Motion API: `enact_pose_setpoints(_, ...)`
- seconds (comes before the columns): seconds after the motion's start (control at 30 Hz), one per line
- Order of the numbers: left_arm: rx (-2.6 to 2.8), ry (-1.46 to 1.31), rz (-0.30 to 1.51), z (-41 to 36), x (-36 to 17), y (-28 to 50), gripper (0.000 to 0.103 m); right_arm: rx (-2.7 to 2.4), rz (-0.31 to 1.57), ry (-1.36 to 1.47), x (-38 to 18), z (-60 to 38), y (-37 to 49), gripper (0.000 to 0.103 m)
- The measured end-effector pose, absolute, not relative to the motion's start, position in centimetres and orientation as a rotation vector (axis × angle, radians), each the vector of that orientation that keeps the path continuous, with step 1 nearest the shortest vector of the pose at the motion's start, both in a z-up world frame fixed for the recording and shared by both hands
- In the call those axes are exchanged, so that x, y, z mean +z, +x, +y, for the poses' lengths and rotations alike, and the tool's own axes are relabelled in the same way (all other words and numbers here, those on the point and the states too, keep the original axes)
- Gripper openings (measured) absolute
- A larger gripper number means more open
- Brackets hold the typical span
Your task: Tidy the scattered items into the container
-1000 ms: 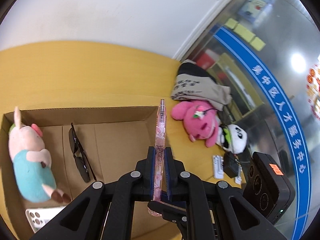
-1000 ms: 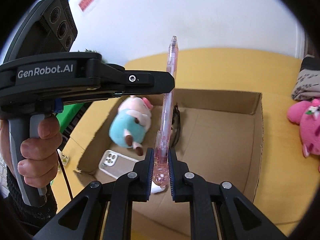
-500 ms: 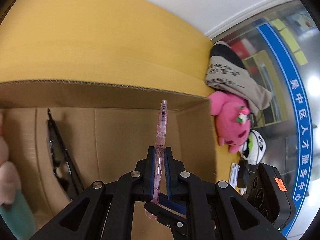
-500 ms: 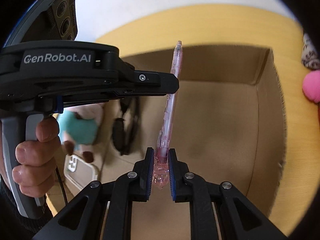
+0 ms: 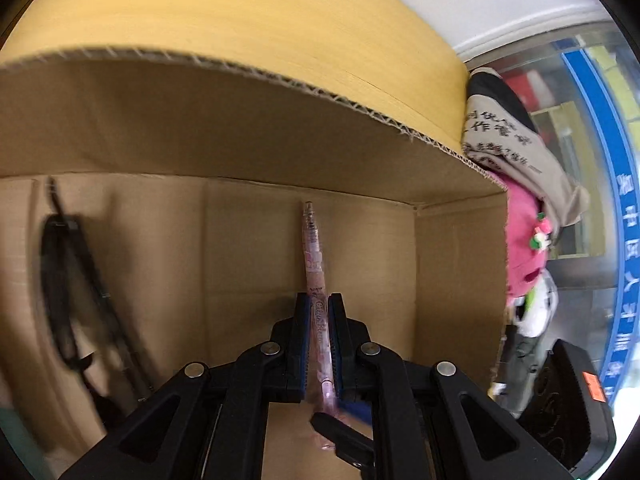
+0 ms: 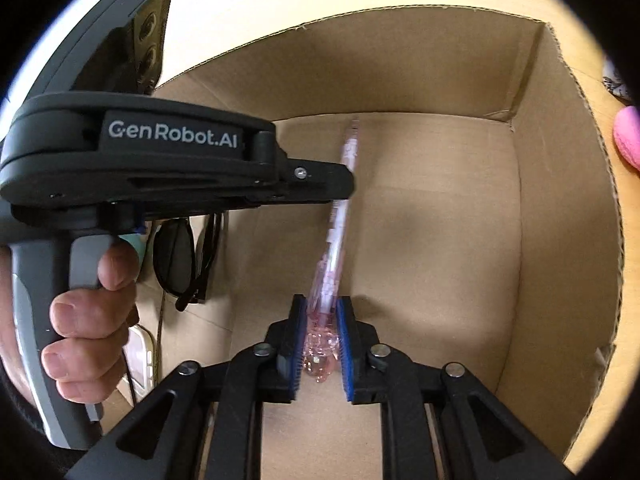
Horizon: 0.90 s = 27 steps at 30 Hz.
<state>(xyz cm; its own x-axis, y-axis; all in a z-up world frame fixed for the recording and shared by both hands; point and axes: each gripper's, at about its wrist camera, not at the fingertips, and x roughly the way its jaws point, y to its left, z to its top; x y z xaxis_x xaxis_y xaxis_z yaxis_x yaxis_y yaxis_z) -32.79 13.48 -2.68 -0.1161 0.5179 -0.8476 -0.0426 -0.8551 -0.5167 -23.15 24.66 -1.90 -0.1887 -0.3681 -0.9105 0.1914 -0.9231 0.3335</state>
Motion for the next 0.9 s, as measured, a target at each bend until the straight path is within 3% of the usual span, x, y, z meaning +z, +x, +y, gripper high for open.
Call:
enact_pose_setpoints(0.07,2.099,-1.742,-0.435,13.2,-0.9,-31.9,0.025,-2.216,-0.196,1.702,-1.1,24.9,-22.2,0.044)
enact_pose_setpoints(0.2,2.297,-1.526,-0.283,11.1,5.1,-27.6,0.078,-2.313,-0.183,1.545,2.6,25.2,-18.0,0.054)
enact_pose_setpoints(0.27,2.410,-1.373,-0.215,9.4,8.3,-24.2,0.088,-2.367,-0.182,1.454,4.6,25.4,-15.0,0.068)
enact_pose_setpoints(0.33,2.518,-1.218,-0.097,8.0,10.8,-19.5,0.098,-2.429,-0.174,1.365,6.3,25.4,-11.5,0.071)
enact_pose_setpoints(0.43,2.703,-1.049,0.149,6.8,12.1,-12.8,0.102,-2.521,-0.194,1.243,7.6,25.7,-7.3,0.073)
enact_pose_setpoints(0.53,2.830,-0.974,0.273,5.7,11.3,-7.6,0.102,-2.697,-0.193,1.165,7.4,25.2,-4.2,0.073)
enact_pose_setpoints(0.67,2.883,-0.922,0.209,3.7,9.4,-2.9,0.102,-2.797,-0.170,1.124,6.6,24.4,-1.4,0.073)
enact_pose_setpoints(0.9,2.946,-0.910,0.067,1.9,5.2,0.4,0.102,-2.867,0.042,1.041,3.9,22.5,0.8,0.073)
